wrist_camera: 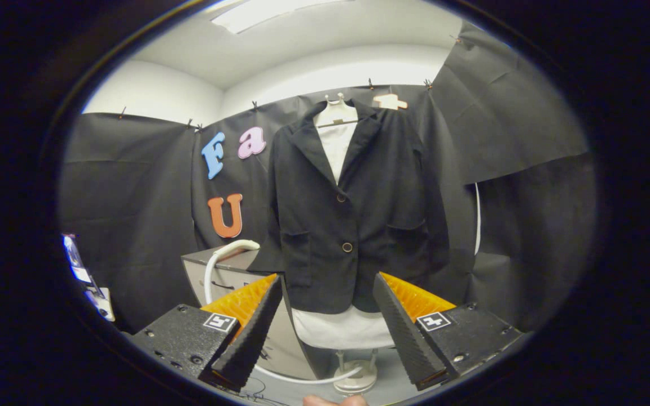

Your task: Iron the clothes twice with a garment steamer, once on the left side and once on the right side.

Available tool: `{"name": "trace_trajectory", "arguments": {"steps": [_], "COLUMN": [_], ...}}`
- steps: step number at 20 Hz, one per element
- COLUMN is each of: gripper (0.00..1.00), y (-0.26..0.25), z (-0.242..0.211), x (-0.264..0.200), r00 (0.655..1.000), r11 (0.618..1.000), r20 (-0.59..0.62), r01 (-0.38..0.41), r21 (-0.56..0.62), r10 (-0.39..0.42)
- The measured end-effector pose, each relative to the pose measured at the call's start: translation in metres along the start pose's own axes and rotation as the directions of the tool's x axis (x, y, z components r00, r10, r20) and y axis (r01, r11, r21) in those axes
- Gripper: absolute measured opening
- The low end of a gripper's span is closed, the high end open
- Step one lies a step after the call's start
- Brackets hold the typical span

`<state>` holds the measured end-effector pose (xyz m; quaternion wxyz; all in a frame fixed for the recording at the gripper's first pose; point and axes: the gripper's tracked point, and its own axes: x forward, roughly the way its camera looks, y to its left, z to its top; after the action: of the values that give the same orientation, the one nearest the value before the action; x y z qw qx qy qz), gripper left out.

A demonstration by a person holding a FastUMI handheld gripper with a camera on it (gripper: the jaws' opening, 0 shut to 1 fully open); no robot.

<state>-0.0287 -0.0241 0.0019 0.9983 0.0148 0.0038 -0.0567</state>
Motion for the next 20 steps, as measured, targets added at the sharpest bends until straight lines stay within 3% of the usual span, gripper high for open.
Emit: {"name": "trace_trajectory", "arguments": {"steps": [4,10,12,15,20], "gripper": [1.00,1.00,1.00,1.00,1.00], "y": [-0.001,0.043,0.069,0.123,0.200], "z": [-0.004,-0.005,-0.020,-0.046,-0.030], "x": [0.002,0.026,0.040,0.057,0.094], "r00": [0.997,0.996,0.993,0.980,0.973], "r11": [0.998,0.997,0.997,0.997,0.997], "r20": [-0.029,-0.043,-0.097,-0.197,-0.217], "r01": [0.069,0.073,0.074,0.027,-0.071], "r21": [0.001,-0.002,0.022,0.073,0.024], "r10": [-0.069,-0.073,-0.071,-0.012,0.075]}}
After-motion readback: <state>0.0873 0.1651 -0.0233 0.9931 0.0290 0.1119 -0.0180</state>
